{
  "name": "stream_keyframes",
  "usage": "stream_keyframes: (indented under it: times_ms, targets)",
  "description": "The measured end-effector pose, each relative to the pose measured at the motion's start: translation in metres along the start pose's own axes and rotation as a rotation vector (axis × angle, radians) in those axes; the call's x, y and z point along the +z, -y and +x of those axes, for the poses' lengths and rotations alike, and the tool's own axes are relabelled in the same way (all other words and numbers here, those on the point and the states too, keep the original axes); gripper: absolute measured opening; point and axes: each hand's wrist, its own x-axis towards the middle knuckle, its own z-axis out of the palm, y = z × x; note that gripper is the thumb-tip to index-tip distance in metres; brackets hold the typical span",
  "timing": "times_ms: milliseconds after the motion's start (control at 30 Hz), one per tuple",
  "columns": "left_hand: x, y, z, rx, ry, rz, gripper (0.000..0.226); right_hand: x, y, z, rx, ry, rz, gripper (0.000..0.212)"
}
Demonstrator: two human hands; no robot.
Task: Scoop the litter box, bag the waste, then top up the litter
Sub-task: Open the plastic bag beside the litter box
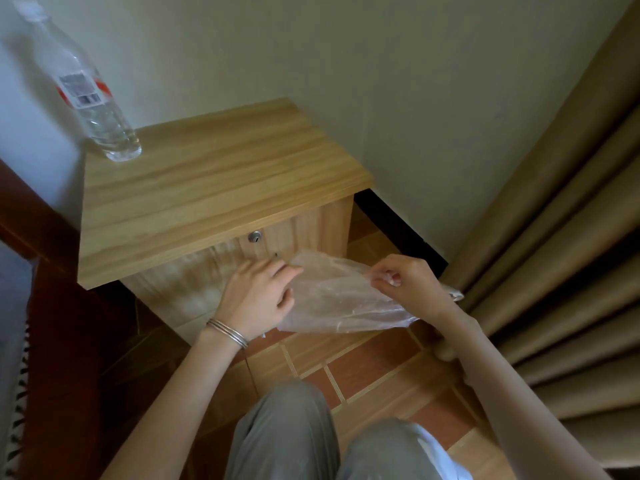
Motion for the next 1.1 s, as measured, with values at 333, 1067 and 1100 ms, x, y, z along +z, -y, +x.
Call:
stream_keyframes:
  times_ms: [333, 1067, 1100]
  targets:
    - [-0.156, -0.087, 0.054, 0.18, 0.038, -0.215, 0.042, -0.139, 0.086, -0.021, 0.241, 0.093, 0.022, 0.012]
    - [-0.528, -0.22, 0.096, 0.689, 0.05, -0.442, 0.012, -0.46, 0.381, -0.165, 0.785, -0.283, 0.127, 0.017]
    - [-0.535, -0.224, 0.095, 0.723, 0.05, -0.447, 0.014, -0.463, 0.391, -0.178, 0.821, -0.283, 0.125, 0.019]
